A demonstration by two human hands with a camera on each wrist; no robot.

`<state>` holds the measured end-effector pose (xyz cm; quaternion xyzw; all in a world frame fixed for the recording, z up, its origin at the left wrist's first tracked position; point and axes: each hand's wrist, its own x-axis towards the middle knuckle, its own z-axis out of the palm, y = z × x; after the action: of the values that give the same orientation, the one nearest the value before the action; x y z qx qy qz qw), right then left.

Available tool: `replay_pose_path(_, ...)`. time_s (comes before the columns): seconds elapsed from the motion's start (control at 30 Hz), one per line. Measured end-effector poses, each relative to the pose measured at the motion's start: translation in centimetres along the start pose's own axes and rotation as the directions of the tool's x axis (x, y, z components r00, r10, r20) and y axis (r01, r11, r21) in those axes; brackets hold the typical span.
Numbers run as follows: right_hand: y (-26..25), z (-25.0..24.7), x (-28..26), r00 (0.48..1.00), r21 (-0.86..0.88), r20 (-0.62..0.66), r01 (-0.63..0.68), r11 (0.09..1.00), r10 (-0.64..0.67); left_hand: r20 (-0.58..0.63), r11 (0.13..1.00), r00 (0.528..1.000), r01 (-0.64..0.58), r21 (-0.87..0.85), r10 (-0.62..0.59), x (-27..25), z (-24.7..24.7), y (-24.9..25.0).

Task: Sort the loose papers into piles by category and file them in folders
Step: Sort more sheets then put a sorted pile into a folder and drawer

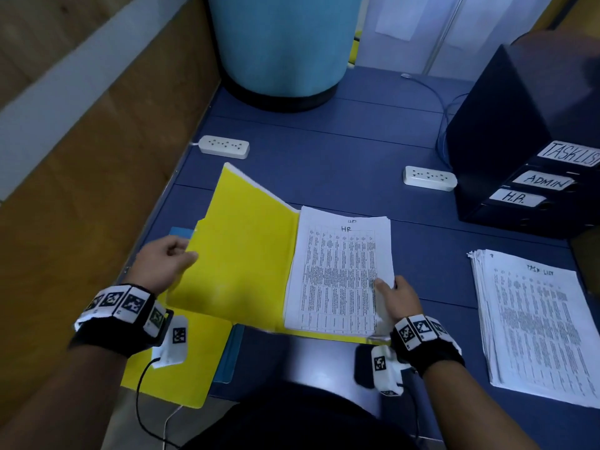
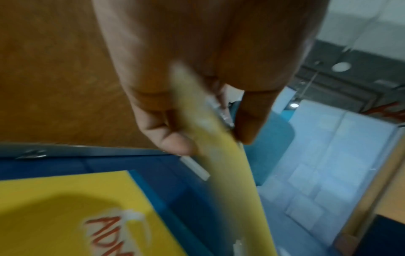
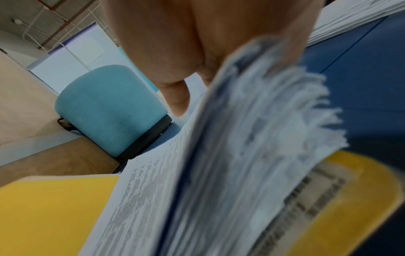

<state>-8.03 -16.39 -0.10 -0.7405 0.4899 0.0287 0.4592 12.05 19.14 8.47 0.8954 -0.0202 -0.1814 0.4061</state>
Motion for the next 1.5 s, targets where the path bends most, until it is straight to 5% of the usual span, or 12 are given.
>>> replay_pose_path(0.13, -0.3, -0.3, -0.6, 0.999, -0.019, 0.012, 0.036, 0.999, -0.036, 0.238, 0.959, 0.941, -0.192, -0.209, 0.241, -2.2, 1.5, 3.8)
replay_pose_path(0.3, -0.7, -1.0, -1.3, 0.999, 0.051, 0.031, 0.027, 0.998, -0.029, 0.487, 0.951, 0.839, -0.103, -0.292, 0.241, -3.3, 8.9, 6.3)
replay_pose_path(0.47, -2.0, -2.4, -2.6, 0.993, 0.170, 0.110, 0.023, 0.985, -0.042, 0.519, 0.962, 0.845, -0.236, 0.138, 0.133, -1.7, 16.2, 3.1)
replay_pose_path(0.73, -2.0, -3.1, -2.8, 0.981, 0.089, 0.191, 0.025, 0.996, -0.042, 0.296, 0.875, 0.955, -0.126, 0.467, -0.021, -1.6, 20.7, 2.0)
replay_pose_path(0.97, -1.1, -2.8, -2.3, 0.976, 0.063, 0.217, -0.001, 0.998, -0.013, 0.267, 0.968, 0.934, 0.203, 0.146, -0.236, -0.2, 20.6, 3.8)
replay_pose_path(1.13, -1.1, -2.7, -2.3, 0.980, 0.096, 0.197, -0.020, 0.995, 0.001, 0.370, 0.991, 0.920, 0.123, 0.044, -0.131, -1.1, 19.7, 3.8)
replay_pose_path(1.33, 0.3, -3.9, -2.9, 0.979, 0.188, 0.203, -0.006, 0.982, -0.033, 0.308, 0.989, 0.951, 0.057, -0.136, -0.013, -1.6, 18.3, 4.1)
replay_pose_path(1.5, 1.4, -5.9, -2.9, 0.978, 0.248, 0.050, 0.186, 0.951, -0.204, 0.372, 0.942, 0.923, 0.038, -0.334, 0.095, -1.8, 18.2, 6.1)
